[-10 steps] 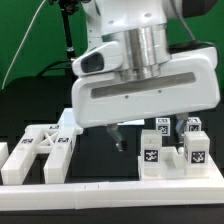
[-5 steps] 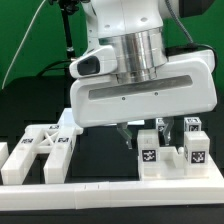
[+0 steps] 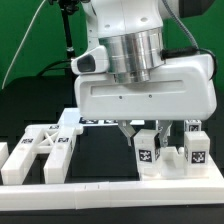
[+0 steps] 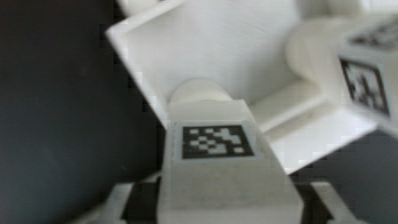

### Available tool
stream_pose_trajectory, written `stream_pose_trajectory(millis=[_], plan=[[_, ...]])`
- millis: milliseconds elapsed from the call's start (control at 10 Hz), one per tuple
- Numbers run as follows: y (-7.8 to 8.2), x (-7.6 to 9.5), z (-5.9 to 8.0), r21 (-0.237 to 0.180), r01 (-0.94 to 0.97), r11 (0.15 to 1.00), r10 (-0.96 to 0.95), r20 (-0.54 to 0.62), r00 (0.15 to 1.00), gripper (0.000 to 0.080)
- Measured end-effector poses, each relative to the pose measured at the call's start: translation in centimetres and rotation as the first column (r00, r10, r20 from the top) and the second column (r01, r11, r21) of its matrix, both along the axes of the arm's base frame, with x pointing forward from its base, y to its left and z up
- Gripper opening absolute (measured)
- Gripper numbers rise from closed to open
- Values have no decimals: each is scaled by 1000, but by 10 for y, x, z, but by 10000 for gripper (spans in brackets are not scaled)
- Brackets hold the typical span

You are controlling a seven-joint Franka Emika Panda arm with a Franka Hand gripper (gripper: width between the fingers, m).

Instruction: Assemble chair

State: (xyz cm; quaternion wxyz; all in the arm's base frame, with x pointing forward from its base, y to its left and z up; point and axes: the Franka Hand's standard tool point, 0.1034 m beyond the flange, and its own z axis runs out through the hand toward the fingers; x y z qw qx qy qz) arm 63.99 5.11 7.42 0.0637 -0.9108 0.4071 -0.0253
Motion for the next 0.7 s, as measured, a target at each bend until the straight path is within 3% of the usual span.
stream_pose_trajectory(millis=[100,300,600,700], plan=[[0,0,0,17,153,988,-153,-14,988,285],[0,1,0,76,463,883,-460,-61,886,285],[0,1,0,75,428,901,-425,-53,904,353],[0,1,0,74,414,907,-412,-50,910,538]])
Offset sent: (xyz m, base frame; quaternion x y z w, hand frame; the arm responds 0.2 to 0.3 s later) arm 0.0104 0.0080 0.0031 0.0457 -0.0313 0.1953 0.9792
